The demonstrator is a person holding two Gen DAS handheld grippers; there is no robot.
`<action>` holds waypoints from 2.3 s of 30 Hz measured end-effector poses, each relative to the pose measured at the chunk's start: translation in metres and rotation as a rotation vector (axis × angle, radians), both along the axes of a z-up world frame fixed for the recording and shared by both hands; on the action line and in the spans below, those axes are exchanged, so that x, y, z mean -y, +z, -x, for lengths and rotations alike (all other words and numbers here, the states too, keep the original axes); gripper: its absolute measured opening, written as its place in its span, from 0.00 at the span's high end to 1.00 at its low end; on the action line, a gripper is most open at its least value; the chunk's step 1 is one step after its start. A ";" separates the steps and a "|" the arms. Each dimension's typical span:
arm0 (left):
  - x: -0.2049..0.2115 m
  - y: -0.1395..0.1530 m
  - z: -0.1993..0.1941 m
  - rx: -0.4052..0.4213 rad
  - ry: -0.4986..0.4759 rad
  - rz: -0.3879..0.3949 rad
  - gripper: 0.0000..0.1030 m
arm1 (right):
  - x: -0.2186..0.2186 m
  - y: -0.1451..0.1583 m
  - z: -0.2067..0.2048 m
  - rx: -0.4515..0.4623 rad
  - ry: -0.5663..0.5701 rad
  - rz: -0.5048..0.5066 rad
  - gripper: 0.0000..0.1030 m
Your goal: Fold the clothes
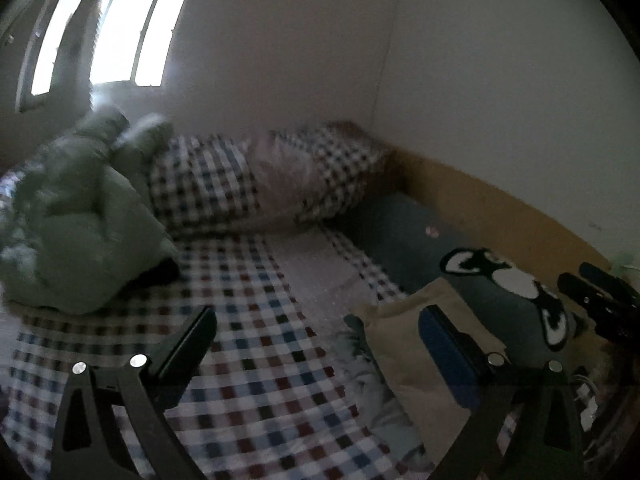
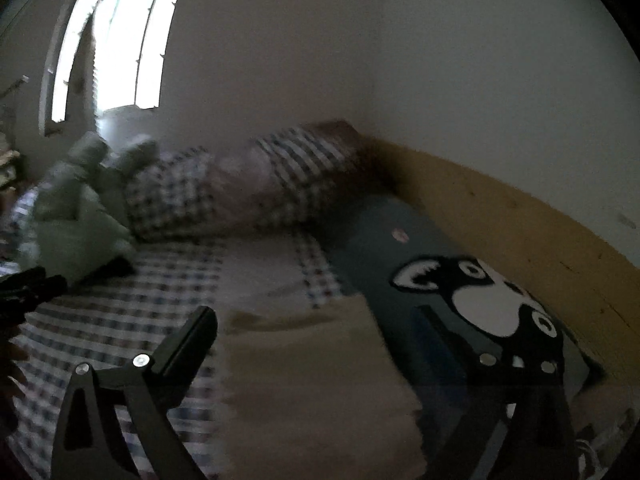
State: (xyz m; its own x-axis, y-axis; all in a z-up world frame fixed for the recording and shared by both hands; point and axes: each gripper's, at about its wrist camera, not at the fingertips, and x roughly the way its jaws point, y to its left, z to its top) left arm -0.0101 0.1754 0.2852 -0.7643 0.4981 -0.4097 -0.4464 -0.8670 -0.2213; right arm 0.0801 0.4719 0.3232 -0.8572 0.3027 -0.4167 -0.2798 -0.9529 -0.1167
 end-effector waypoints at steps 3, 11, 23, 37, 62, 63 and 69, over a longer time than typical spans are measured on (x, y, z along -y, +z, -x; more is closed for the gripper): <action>0.042 0.014 -0.032 -0.029 0.028 -0.013 0.00 | 0.041 0.016 -0.021 -0.049 0.038 0.015 0.01; 0.149 0.026 -0.115 -0.104 0.159 0.001 0.00 | 0.151 0.030 -0.063 -0.104 0.173 0.034 0.00; 0.219 -0.039 -0.153 -0.092 0.325 0.047 0.00 | 0.251 -0.024 -0.081 -0.068 0.304 0.071 0.00; 0.201 -0.151 -0.094 0.059 0.359 0.163 0.00 | 0.255 -0.136 -0.020 0.036 0.292 0.129 0.00; 0.163 -0.269 -0.026 0.246 0.315 0.284 0.00 | 0.235 -0.292 0.066 0.288 0.285 0.172 0.00; 0.164 -0.271 -0.025 0.256 0.318 0.281 0.00 | 0.235 -0.294 0.068 0.295 0.282 0.173 0.00; 0.170 -0.283 -0.017 0.309 0.340 0.258 0.00 | 0.238 -0.305 0.073 0.325 0.276 0.181 0.00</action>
